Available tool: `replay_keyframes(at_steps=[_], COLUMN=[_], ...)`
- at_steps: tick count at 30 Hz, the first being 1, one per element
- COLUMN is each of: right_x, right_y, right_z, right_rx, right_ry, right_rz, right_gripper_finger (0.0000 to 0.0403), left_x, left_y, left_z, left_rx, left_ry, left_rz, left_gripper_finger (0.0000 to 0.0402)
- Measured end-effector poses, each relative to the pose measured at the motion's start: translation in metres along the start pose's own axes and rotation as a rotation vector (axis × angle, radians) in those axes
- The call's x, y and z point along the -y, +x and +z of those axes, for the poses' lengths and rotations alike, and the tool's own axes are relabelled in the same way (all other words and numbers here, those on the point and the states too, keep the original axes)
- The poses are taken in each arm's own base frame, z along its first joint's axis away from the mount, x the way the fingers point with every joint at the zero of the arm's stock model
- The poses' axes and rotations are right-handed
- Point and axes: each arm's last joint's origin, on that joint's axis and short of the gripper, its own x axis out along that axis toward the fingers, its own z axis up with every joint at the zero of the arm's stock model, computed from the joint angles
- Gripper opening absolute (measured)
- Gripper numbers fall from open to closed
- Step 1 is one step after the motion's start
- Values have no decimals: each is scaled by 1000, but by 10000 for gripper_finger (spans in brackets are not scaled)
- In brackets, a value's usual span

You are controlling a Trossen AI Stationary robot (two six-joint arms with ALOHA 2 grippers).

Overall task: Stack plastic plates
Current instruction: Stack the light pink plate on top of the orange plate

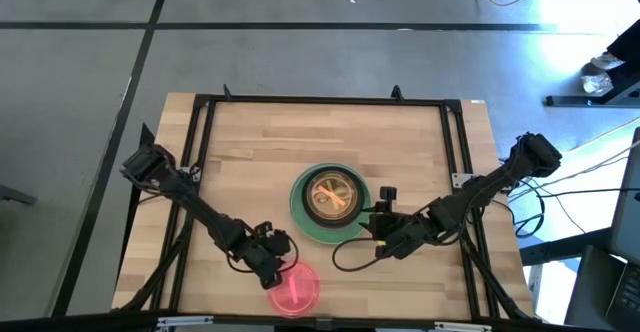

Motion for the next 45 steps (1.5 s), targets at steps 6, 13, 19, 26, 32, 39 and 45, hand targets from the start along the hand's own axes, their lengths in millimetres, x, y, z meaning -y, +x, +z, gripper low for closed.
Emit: replay_keyframes(at_steps=[6, 13, 19, 26, 32, 39, 45], right_x=[0, 0, 0, 0, 0, 0, 0], right_y=[0, 0, 0, 0, 0, 0, 0], right_z=[0, 0, 0, 0, 0, 0, 0], right_rx=[0, 0, 0, 0, 0, 0, 0], right_ry=[0, -1, -1, -1, -2, -2, -5], right_rz=[0, 0, 0, 0, -1, -3, -4], right_gripper_finger=[154, 154, 154, 154, 154, 154, 154], left_x=[-3, -2, -2, -1, 0, 0, -1], left_y=[4, 4, 4, 8, 21, 23, 23], left_z=[3, 2, 2, 0, -3, -1, -1], left_rx=[-3, -23, -35, -49, -58, -51, -48], left_ry=[-16, -14, 4, 16, 39, 83, 148], left_rz=[6, -10, -21, -25, -46, -49, -45], left_gripper_finger=[102, 102, 102, 102, 102, 98, 57])
